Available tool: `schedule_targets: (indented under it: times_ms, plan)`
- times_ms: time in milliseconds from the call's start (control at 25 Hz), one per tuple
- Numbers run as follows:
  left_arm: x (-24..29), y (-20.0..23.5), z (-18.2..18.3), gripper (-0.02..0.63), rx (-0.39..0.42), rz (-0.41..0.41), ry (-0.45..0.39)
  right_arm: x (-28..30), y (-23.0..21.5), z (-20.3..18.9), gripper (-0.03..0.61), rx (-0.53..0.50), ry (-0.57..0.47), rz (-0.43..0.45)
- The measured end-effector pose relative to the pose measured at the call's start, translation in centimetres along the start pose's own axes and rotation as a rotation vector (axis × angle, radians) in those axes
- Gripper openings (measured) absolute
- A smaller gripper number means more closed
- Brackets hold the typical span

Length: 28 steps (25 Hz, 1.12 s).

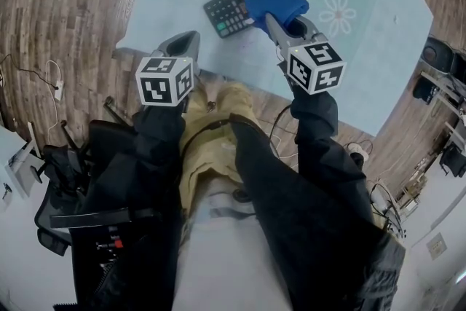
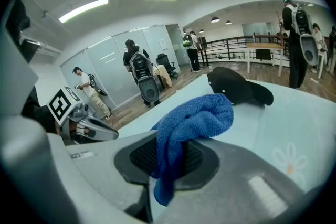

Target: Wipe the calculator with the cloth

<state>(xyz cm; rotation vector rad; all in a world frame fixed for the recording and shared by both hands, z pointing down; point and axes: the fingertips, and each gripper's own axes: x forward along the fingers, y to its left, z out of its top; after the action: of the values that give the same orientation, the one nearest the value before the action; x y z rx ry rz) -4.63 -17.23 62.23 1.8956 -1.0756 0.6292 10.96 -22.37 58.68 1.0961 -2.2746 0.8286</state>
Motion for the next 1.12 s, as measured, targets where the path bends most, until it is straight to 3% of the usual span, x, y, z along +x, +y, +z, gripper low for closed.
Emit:
schedule_targets:
  times_ms: [280,440,560,800,1120]
  plan:
    - [-0.4,1.0,-0.4,0.003,-0.026,0.021,-0.004,4.1,8.1,-0.4,0.058,-0.043,0.005,0.264]
    - [-0.5,1.7,-0.7,0.003,-0.042,0.039,-0.002,7.5,9.4,-2.8,0.058,-0.024,0.078,0.342]
    - [-0.6,2.0,-1.0,0.003,-0.050,0.044,-0.001,9.3,8.1,-4.9,0.057,0.002,0.146,0.318]
    - [-0.7,2.1,-1.4,0.003,-0.060,0.042,0.001,9.6,4.9,-6.4,0.058,-0.014,0.230,0.190]
    - [-0.3,1.6,-1.2,0.003,-0.054,0.029,0.004,8.7,2.5,-6.3,0.057,-0.019,0.238,0.080]
